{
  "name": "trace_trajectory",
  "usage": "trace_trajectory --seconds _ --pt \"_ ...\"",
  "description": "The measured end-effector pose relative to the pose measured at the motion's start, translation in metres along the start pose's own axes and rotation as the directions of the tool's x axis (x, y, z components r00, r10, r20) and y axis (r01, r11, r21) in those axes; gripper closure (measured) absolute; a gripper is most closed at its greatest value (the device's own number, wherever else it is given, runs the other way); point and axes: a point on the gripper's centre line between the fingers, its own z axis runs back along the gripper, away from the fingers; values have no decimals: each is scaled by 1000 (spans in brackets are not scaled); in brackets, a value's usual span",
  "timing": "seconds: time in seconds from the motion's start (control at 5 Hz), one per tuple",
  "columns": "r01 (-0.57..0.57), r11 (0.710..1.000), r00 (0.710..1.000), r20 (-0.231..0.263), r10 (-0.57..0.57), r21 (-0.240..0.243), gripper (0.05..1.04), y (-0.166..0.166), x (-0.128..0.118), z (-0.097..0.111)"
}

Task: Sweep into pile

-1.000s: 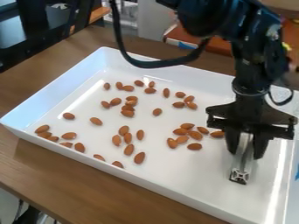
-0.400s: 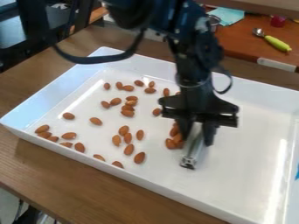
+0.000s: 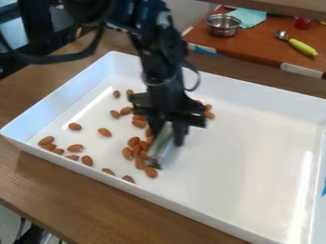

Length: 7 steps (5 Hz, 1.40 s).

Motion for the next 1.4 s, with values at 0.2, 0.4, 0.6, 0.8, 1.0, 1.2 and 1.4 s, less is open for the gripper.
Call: trace_trajectory --seconds 0.2,0.4,0.6,0.8,1.0,1.2,1.4 --pt "30 999 999 -45 -29 18 704 35 -1 0" --pt "28 998 998 -66 -24 54 705 69 4 -2" --pt "62 996 992 -111 -54 66 705 98 2 1" --pt "40 999 978 -204 -41 -8 705 116 -11 8" --pt "-50 988 961 -276 8 -146 705 101 -26 18" --pt "-96 960 968 -250 28 -263 705 66 -21 40" --pt "-59 957 981 -195 3 -285 705 23 -16 57"
